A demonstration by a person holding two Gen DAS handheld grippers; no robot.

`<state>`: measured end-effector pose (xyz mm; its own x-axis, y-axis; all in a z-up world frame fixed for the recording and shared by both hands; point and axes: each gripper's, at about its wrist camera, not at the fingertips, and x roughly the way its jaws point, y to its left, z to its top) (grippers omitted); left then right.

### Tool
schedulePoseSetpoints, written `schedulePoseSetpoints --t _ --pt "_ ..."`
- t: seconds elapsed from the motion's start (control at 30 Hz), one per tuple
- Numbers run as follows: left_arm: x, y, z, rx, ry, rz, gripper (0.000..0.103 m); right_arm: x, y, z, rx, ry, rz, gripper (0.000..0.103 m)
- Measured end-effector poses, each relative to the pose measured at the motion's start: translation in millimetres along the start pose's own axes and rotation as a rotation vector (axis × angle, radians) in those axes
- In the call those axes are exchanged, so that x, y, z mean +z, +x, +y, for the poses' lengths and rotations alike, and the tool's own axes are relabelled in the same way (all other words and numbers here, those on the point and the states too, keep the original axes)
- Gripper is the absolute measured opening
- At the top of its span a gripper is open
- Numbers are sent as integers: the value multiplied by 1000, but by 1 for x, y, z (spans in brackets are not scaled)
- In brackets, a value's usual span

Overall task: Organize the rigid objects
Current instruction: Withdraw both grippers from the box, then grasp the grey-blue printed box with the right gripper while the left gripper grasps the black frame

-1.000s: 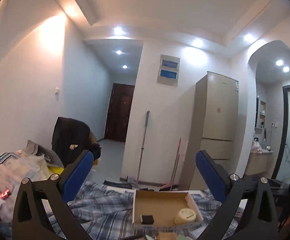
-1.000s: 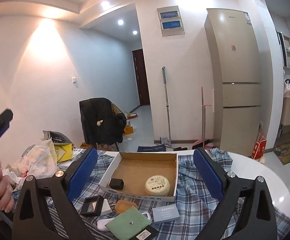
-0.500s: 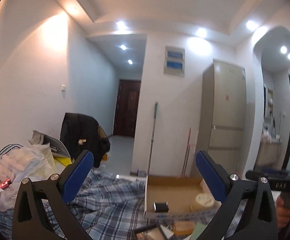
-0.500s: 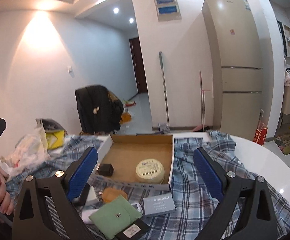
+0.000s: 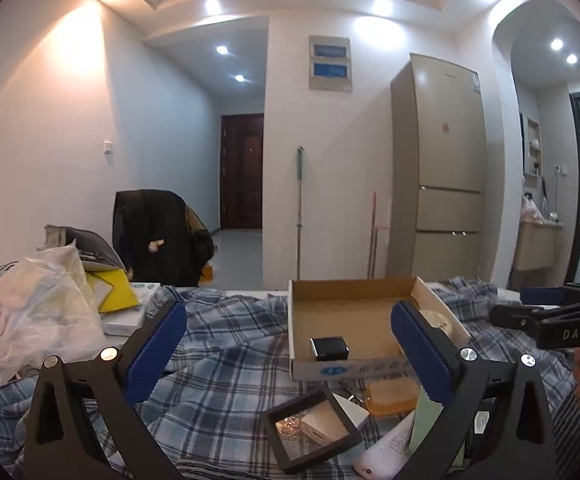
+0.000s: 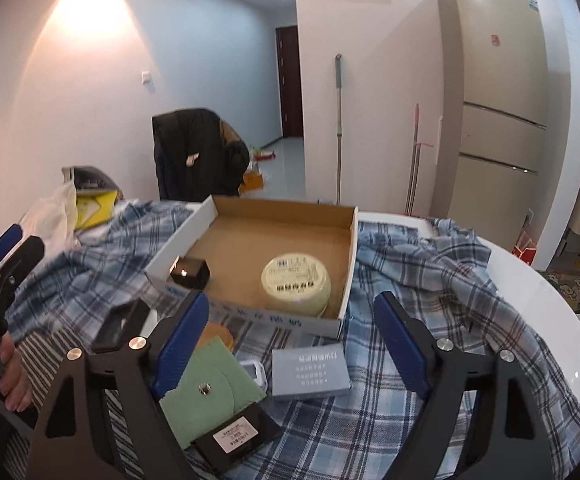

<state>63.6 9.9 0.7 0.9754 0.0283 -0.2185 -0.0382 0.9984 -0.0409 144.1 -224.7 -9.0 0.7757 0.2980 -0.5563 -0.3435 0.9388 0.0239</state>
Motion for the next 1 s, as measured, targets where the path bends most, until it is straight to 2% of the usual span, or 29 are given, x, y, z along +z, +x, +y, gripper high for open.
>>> schedulePoseSetpoints --t 0.07,0.17,0.23,0.37,0.43,0.5,0.6,0.83,1.0 --pt "-2 0 3 -1 -8 -1 103 -3 8 0 -3 -4 25 83" --pt "-4 1 3 4 -10 9 103 -8 33 -2 -1 33 160 83" --pt "-3 2 2 5 -7 14 103 -14 44 -2 9 37 204 80" --pt "-5 4 -1 36 7 25 103 -18 48 -2 -3 9 218 78" --pt "-6 9 -5 58 33 48 103 -19 51 -3 1 11 235 74" --pt "-8 11 -6 40 42 58 103 -22 57 -4 -13 14 270 66" --pt "-8 12 -3 41 33 64 103 -24 62 -7 14 19 298 61" --pt "-10 15 -2 42 25 89 103 -26 72 -7 -32 -35 335 61" --pt "-10 16 -3 37 33 100 103 -30 82 -11 -30 -20 382 67"
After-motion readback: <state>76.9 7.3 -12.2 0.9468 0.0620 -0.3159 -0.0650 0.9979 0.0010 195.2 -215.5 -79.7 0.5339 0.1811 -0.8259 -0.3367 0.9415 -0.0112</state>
